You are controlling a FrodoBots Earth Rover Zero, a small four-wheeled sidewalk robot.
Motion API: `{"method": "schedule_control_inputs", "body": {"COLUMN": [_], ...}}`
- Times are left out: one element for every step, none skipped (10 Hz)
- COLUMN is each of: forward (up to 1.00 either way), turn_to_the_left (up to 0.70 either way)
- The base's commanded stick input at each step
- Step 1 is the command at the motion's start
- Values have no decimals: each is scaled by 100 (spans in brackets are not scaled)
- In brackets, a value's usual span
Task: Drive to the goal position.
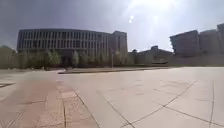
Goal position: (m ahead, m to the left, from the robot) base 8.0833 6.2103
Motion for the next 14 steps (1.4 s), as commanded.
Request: {"method": "schedule_control_inputs", "body": {"forward": [70, 70, 70, 70, 70, 70, 70, 70, 70, 70, 70, 70, 70, 70], "turn_to_the_left": [1, -4, -34, -34, -34, -34, -3, 1, 1, 1, 1, 1, 1, 1]}}
